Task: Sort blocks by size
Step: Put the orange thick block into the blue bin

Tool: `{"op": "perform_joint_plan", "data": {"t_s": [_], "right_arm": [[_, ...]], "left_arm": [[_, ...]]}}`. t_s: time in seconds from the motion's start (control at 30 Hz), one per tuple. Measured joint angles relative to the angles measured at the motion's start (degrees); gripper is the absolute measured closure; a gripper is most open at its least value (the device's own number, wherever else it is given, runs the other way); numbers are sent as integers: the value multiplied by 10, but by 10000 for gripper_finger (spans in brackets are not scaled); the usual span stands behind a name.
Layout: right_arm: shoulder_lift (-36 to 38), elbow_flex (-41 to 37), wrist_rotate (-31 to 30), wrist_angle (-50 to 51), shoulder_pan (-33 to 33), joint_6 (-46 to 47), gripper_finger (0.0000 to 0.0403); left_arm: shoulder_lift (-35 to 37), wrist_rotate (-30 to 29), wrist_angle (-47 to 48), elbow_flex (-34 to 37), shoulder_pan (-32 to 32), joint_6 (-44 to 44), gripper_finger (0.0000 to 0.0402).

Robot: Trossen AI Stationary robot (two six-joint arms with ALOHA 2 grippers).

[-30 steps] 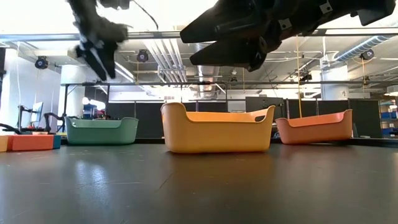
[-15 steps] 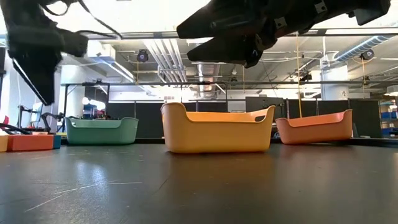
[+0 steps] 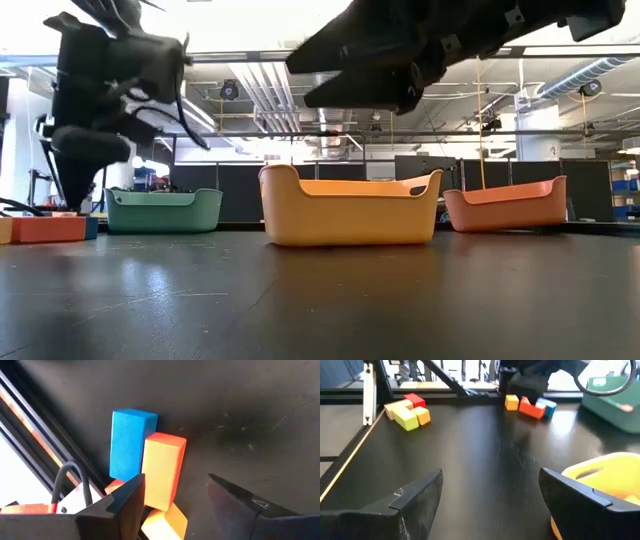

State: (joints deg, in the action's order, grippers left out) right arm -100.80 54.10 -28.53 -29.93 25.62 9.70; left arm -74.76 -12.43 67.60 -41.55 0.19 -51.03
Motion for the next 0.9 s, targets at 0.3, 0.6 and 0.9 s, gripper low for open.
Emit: {"op": "perform_joint_plan", "data": {"t_s": [0.3,0.6,0.9], "right_arm": [[0,-4,0,14,0,23,105],[0,-4,0,15,0,22,106],[0,-4,0,22,0,22,92]], "left_arm": [[-55,27,-3,25,20,44,224],[-58,48,-44,19,17,75,224],[-52,61,-56,-14,-18,91,224]]}}
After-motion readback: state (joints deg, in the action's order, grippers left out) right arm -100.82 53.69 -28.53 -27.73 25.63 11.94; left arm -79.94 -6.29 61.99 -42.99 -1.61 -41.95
